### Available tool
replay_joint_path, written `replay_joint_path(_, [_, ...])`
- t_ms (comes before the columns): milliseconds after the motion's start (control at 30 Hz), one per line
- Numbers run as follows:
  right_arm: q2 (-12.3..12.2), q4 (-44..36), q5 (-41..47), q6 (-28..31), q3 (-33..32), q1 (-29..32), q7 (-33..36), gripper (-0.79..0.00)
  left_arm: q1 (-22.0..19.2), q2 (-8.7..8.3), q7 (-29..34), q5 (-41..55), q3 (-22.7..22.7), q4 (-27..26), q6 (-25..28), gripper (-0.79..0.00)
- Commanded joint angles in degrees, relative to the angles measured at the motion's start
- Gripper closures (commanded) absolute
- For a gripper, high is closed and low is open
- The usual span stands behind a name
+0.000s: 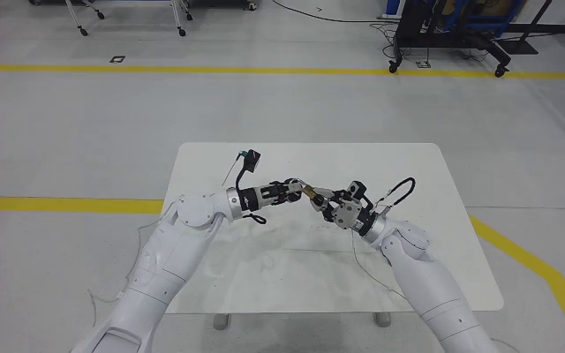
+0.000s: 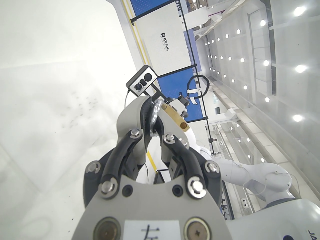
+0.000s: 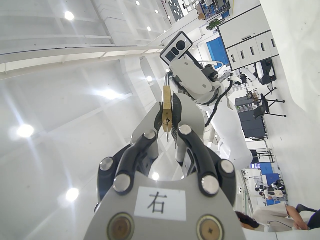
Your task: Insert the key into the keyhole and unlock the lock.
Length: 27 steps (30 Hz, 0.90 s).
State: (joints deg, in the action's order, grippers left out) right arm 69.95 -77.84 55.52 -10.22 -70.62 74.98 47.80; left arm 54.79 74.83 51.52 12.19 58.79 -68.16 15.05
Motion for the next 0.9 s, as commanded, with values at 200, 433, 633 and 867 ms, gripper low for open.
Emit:
replay_joint_path(200, [-0.2, -0.1, 0.0, 1.2, -1.2, 0.6, -0.4, 0.000, -0.1, -0.07, 0.8, 0.6, -0.1, 0.2, 0.3, -0.785])
replay_joint_path(433, [-1.3, -2.4, -11.0, 3.8, -5.1, 3.0, -10.6, 0.000, -0.2, -0.15, 0.8, 0.6, -0.1, 0.2, 0.5, -0.785])
replay_joint_path(633, [-2.7, -7.2, -22.5, -7.9, -6.9, 5.3, -18.2, 0.000, -0.3, -0.26, 0.7, 0.4, 0.1, 0.1, 0.6, -0.785])
replay_joint_path(867, [-2.2, -6.7, -27.4, -17.9, -2.8, 2.9, -27.5, 0.000, -0.4, -0.42, 0.1, 0.0, 0.4, 0.1, 0.8, -0.785])
